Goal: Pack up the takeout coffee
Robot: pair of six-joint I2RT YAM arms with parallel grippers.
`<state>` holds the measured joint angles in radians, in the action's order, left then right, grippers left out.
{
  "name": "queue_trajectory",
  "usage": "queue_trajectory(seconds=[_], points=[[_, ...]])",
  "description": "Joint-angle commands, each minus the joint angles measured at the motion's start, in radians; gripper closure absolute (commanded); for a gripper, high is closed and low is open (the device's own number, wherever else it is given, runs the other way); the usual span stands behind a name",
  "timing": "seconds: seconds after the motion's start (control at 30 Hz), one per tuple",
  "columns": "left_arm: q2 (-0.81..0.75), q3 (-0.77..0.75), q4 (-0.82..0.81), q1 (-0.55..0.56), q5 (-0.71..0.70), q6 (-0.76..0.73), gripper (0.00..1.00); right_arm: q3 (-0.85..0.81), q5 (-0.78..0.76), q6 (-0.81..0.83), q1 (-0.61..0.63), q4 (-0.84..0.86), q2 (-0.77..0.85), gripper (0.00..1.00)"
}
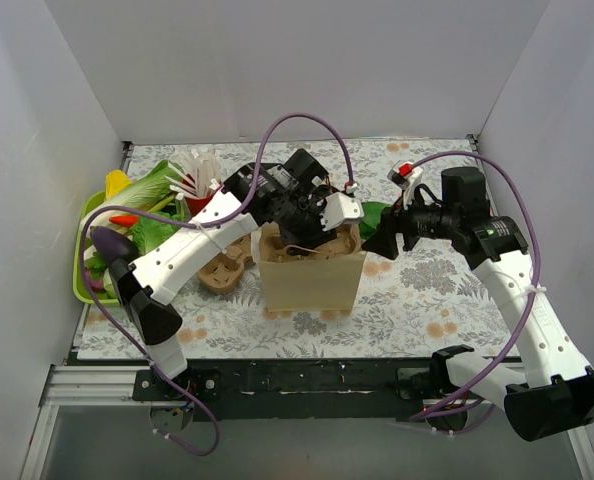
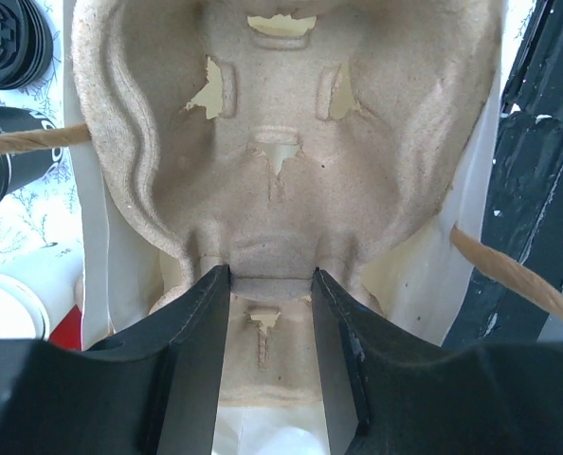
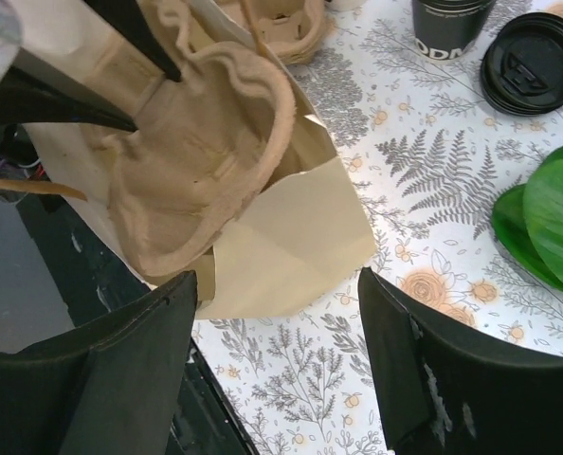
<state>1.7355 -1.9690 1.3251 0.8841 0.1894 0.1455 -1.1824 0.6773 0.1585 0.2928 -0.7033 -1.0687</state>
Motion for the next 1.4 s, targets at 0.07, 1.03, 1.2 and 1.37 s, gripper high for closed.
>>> queue_trajectory(seconds=[0.07,1.03,1.2,1.37], points=[[-0.077,0.015,0.046,0.004,-0.016,-0.011,1.00,-0.036,-0.091,0.015,-0.006,0.002,-0.007,0.25],[-0.088,0.056,0.016,0.004,0.030,0.063,1.00,-0.175,-0.075,-0.195,-0.066,0.085,-0.094,0.27],[-0.068,0.064,0.037,0.004,0.025,0.085,1.00,-0.166,-0.061,-0.212,-0.067,0.116,-0.100,0.27],[-0.074,0.125,0.034,0.004,0.001,0.086,1.00,-0.131,-0.056,-0.197,-0.067,0.120,-0.086,0.28]])
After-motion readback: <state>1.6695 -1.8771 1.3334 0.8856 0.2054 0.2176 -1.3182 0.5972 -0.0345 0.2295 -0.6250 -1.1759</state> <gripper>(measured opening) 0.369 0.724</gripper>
